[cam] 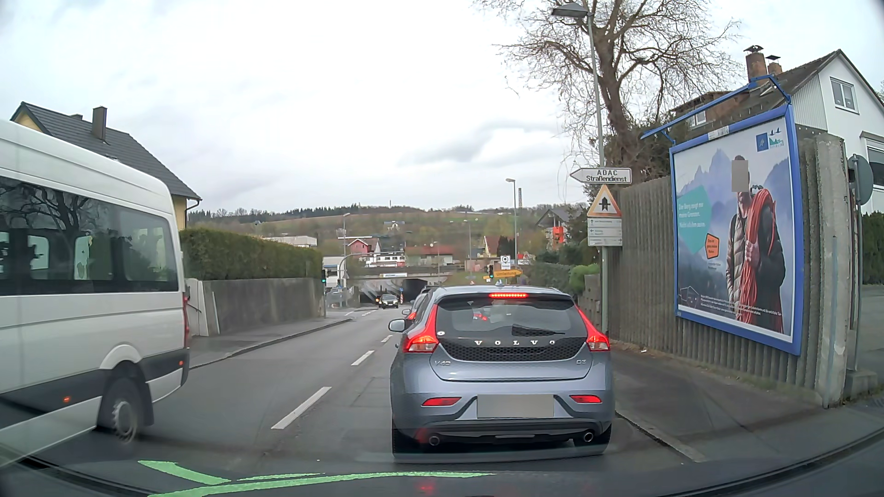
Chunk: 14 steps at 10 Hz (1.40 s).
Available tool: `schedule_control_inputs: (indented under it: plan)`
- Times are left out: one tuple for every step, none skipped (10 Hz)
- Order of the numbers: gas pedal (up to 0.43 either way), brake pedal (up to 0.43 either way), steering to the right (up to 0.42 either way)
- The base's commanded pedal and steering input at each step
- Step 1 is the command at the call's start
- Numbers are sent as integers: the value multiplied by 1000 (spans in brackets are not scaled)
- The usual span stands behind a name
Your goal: Follow the waypoints while adhering to traffic rules and regulations
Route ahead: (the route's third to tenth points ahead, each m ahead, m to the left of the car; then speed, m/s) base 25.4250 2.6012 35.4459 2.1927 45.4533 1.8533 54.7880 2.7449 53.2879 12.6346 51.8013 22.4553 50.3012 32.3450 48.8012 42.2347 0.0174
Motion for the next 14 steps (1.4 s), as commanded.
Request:
schedule_control_inputs:
  plan:
    - [0,305,-6]
    - [0,299,-6]
    - [0,299,-6]
    - [0,299,-6]
    - [0,299,-6]
    - [0,299,-6]
    - [0,299,-6]
    - [0,299,-6]
    - [0,299,-6]
    - [0,299,-6]
    - [0,299,-6]
    - [0,299,-6]
    - [0,299,-6]
    - [0,299,-6]
